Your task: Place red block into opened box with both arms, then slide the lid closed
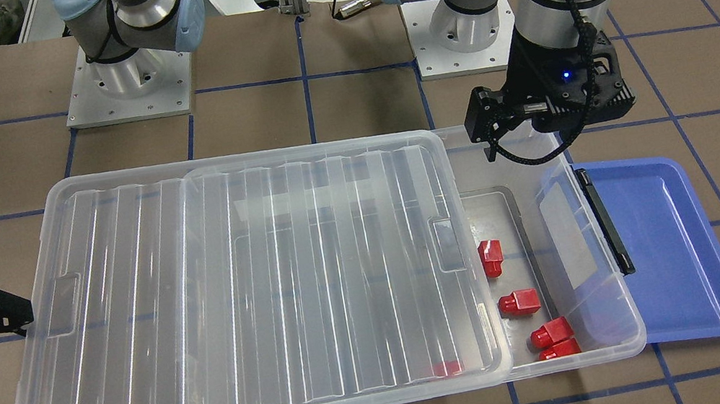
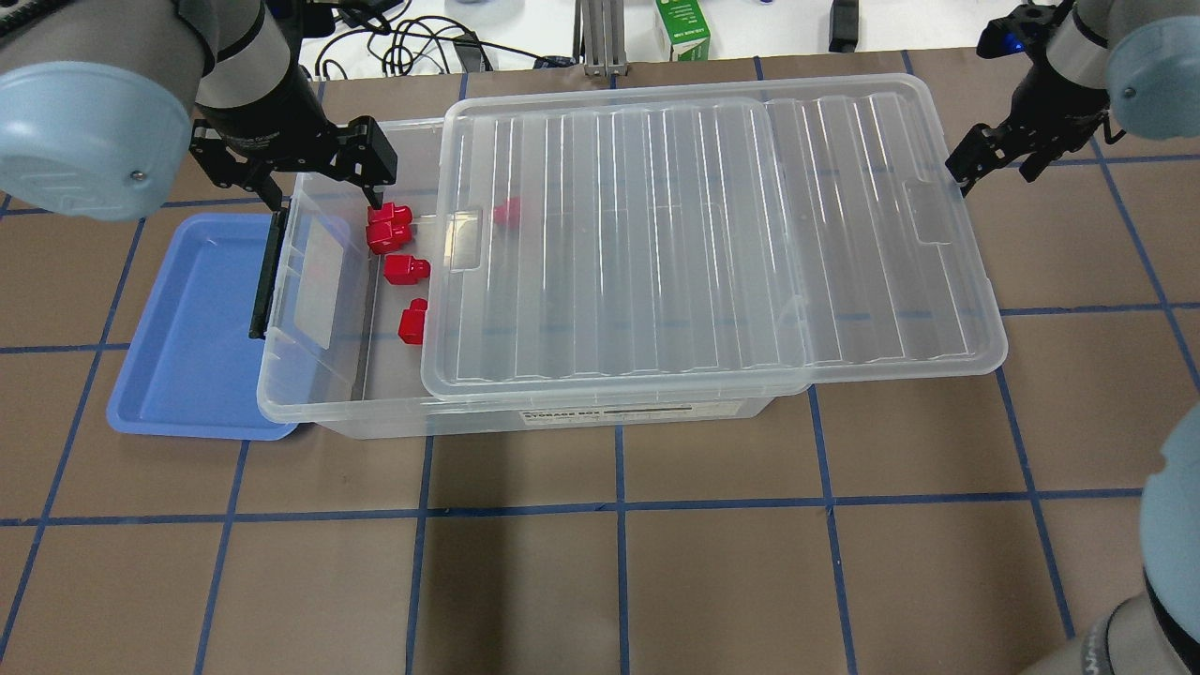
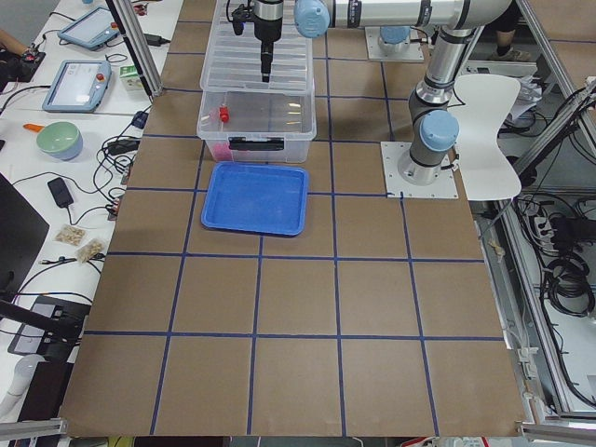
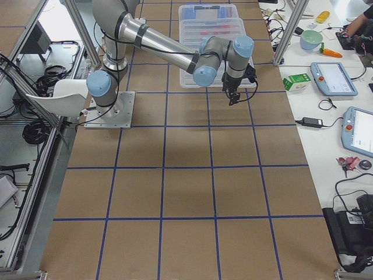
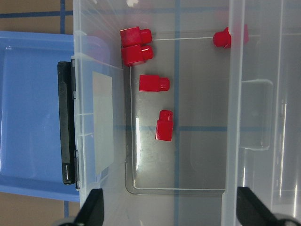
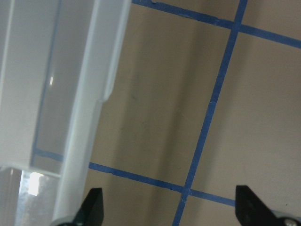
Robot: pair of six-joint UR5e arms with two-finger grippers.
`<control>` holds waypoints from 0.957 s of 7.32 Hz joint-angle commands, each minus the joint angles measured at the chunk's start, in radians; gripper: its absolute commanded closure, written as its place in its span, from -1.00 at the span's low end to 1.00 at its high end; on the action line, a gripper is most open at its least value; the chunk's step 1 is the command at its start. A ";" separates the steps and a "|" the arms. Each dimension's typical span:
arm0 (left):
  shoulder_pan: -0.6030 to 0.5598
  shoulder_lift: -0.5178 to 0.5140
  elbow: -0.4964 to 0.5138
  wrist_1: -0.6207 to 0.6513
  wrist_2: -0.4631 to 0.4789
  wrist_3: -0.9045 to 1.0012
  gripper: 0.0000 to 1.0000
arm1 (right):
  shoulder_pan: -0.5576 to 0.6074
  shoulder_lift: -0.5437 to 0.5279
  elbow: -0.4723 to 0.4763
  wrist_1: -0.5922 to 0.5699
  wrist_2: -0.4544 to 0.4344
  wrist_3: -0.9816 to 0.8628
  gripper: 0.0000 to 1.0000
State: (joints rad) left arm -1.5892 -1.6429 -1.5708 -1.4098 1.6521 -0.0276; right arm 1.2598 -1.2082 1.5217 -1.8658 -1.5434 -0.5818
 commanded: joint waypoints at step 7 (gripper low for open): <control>0.000 0.000 -0.002 0.003 0.000 -0.002 -1.00 | 0.038 0.013 -0.046 0.019 -0.003 0.011 -1.00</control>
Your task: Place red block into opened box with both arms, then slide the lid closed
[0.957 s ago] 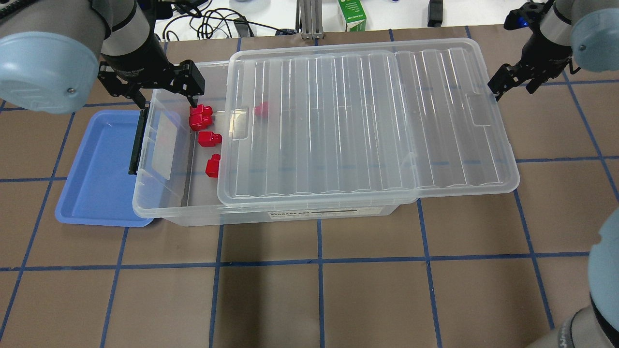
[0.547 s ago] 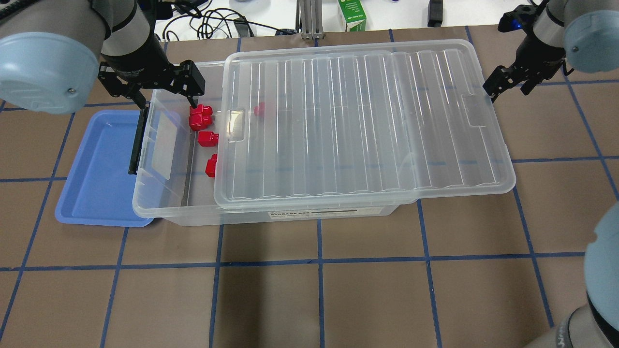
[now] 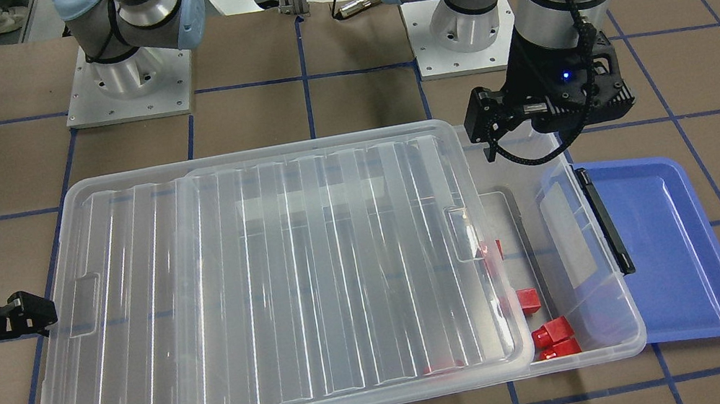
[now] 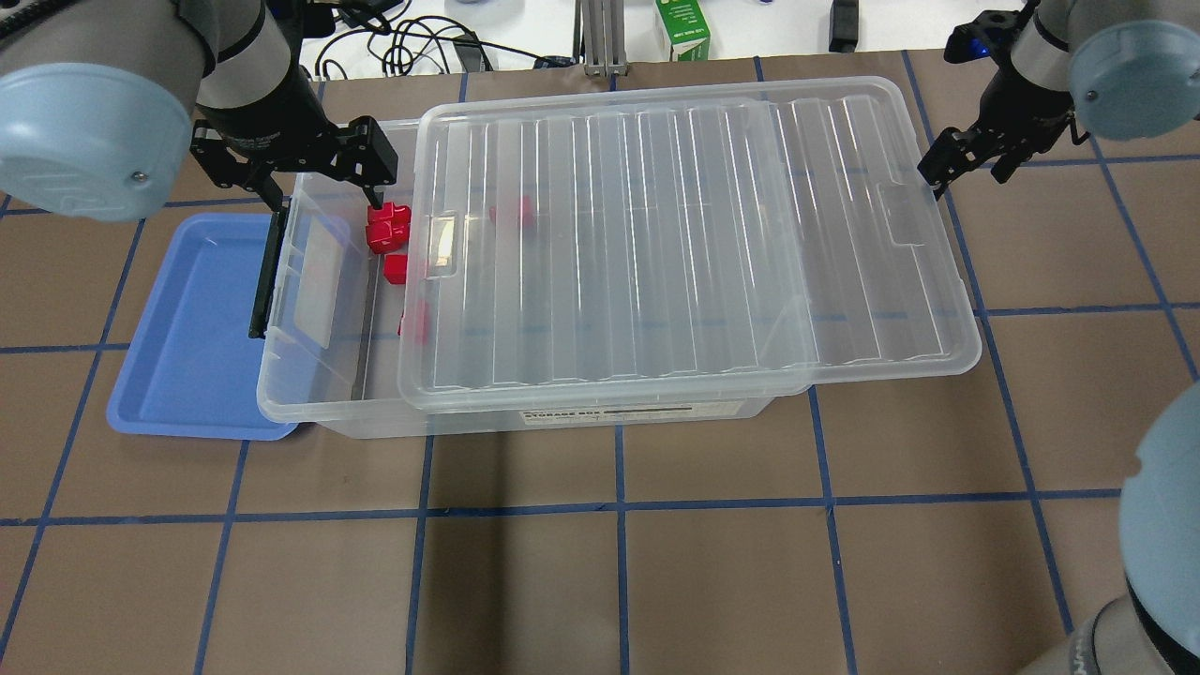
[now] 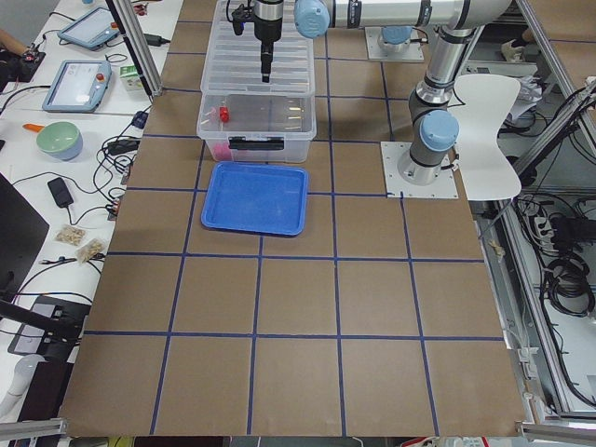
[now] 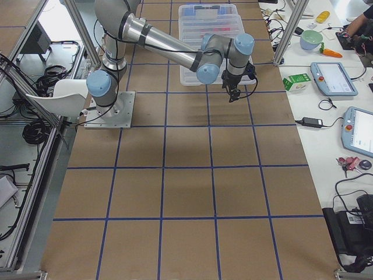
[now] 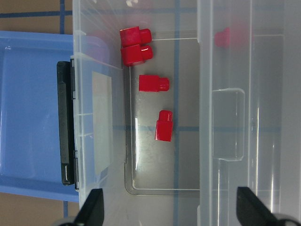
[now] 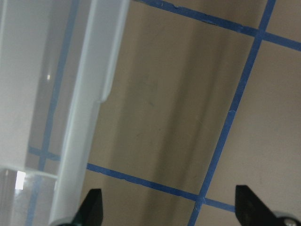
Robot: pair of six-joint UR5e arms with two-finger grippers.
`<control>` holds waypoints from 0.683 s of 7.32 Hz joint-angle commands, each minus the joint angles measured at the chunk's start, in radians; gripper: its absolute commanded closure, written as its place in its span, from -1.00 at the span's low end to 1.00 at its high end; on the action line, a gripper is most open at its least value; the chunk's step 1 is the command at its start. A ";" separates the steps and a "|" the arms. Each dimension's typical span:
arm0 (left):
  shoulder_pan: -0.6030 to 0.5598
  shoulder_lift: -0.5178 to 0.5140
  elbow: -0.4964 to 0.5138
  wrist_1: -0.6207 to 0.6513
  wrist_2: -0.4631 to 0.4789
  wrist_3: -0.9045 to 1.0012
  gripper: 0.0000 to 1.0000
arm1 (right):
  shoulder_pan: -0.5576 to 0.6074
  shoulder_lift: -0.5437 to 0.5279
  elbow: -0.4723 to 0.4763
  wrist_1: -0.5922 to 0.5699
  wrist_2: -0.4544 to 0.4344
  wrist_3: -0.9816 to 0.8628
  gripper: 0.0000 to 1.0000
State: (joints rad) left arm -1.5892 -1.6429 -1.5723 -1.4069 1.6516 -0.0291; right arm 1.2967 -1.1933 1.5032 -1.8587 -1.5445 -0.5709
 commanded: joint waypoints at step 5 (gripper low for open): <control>0.000 0.000 0.000 0.000 0.002 0.000 -1.00 | 0.035 -0.006 -0.038 0.099 -0.003 0.023 -1.00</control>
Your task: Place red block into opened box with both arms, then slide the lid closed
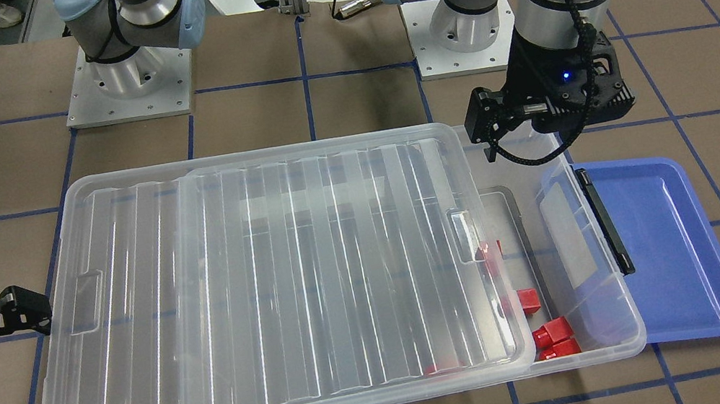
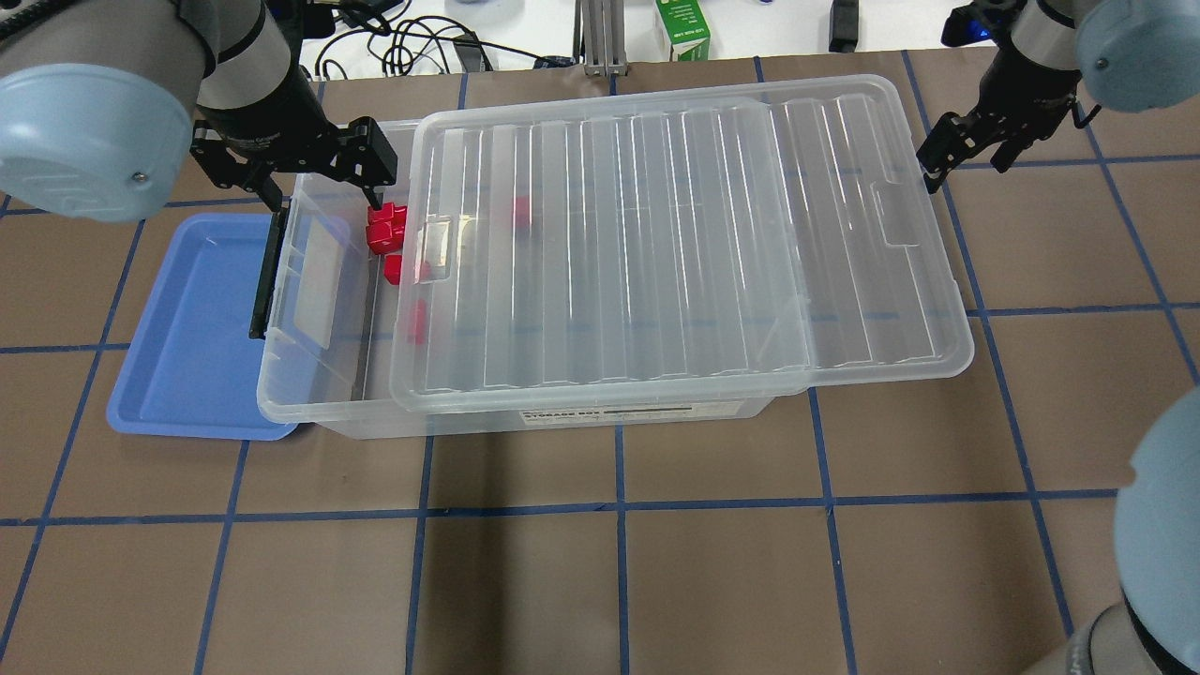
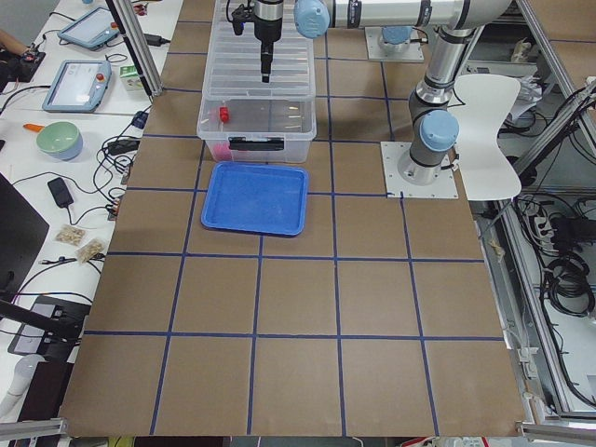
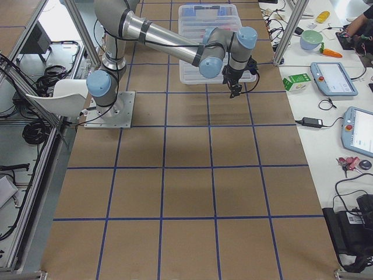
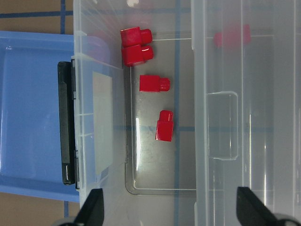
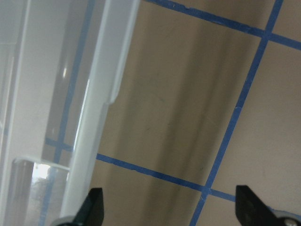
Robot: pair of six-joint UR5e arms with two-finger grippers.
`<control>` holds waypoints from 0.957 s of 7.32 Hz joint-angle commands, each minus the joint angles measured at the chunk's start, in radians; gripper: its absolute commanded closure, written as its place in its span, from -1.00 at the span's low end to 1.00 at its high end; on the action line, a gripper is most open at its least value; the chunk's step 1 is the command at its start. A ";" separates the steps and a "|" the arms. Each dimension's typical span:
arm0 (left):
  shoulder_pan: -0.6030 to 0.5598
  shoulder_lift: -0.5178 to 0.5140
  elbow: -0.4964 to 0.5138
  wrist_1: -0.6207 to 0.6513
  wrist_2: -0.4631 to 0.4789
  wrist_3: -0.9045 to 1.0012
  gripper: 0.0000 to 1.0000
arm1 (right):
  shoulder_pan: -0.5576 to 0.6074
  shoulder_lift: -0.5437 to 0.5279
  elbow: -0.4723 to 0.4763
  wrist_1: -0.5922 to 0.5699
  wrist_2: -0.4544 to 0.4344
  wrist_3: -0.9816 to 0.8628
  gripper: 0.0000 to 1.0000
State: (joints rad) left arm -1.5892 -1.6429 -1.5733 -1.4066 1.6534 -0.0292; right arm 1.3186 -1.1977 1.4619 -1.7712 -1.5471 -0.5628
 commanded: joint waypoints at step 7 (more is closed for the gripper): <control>0.000 0.000 -0.002 0.000 0.002 0.000 -1.00 | 0.133 -0.008 0.005 0.021 0.001 0.222 -1.00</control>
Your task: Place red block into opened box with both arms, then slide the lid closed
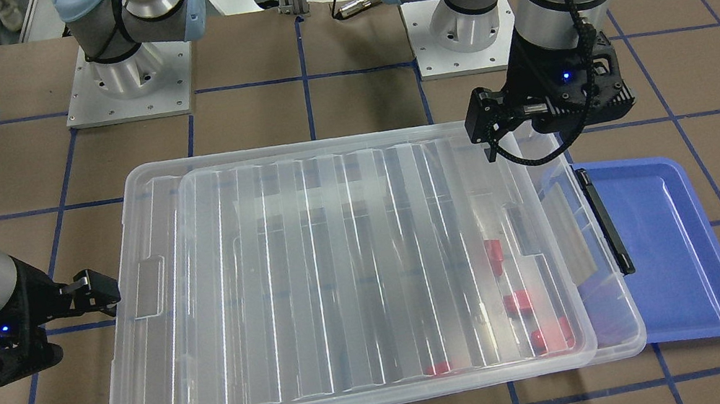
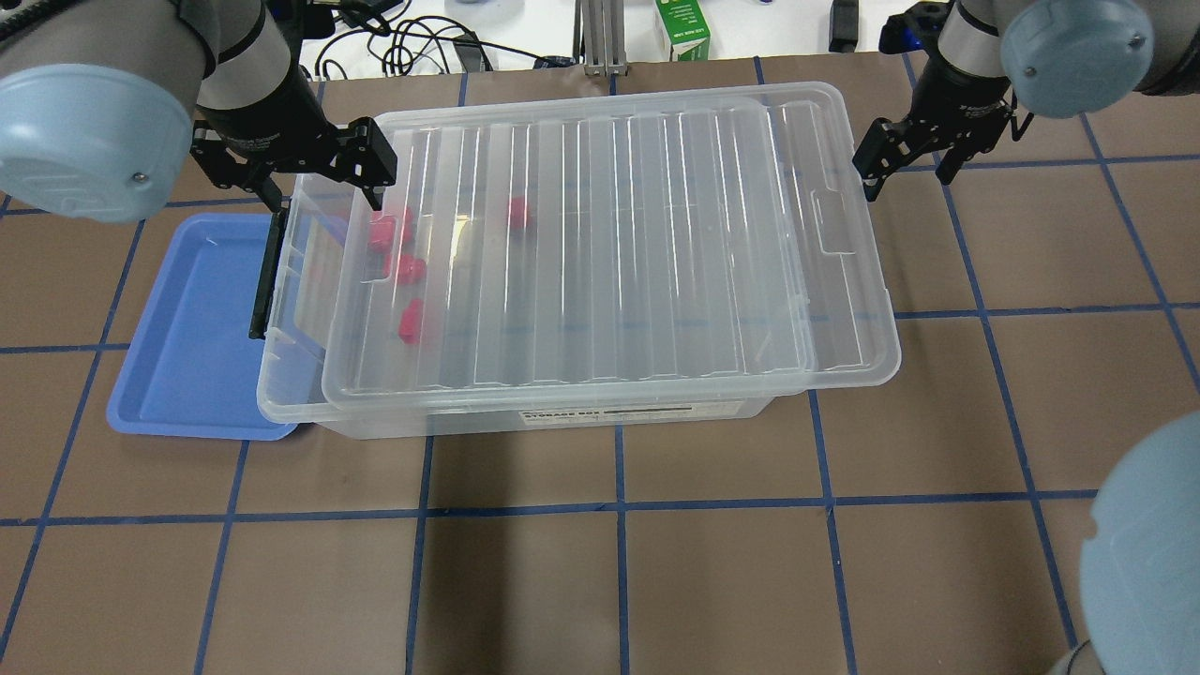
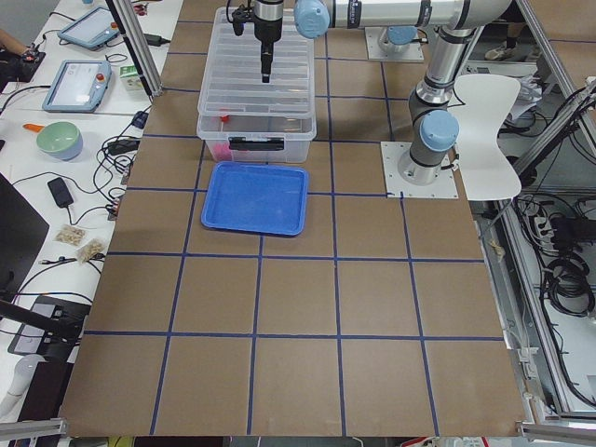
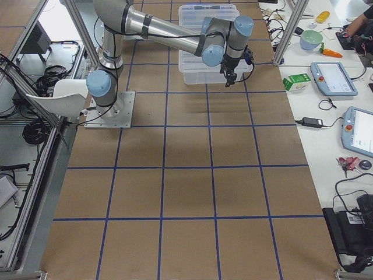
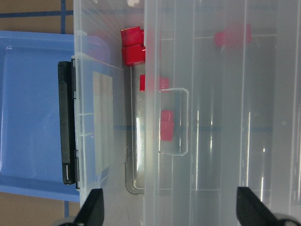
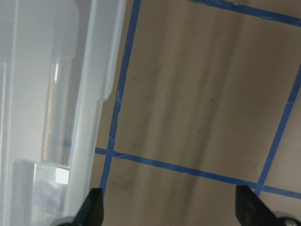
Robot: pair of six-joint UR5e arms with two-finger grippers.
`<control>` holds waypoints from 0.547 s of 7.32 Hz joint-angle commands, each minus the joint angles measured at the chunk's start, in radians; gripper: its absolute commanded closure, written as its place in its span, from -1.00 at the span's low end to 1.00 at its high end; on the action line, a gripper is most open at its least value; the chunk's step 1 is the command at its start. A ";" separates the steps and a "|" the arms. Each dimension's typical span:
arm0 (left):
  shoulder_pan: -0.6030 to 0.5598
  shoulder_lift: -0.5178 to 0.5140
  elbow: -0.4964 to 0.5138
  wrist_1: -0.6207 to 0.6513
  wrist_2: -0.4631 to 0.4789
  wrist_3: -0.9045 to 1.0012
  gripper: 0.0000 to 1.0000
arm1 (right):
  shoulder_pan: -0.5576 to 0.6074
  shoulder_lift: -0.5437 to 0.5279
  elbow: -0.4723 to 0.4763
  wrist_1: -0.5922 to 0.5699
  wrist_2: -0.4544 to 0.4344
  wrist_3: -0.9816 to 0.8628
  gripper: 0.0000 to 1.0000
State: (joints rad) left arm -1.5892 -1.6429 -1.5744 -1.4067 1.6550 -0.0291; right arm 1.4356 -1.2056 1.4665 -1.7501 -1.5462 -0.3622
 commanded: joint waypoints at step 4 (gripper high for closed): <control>0.000 0.002 -0.001 0.000 0.000 0.000 -1.00 | 0.032 0.000 -0.012 0.001 -0.002 0.054 -1.00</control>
State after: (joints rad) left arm -1.5892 -1.6417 -1.5768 -1.4067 1.6551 -0.0291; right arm 1.4635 -1.2057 1.4639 -1.7486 -1.5462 -0.3139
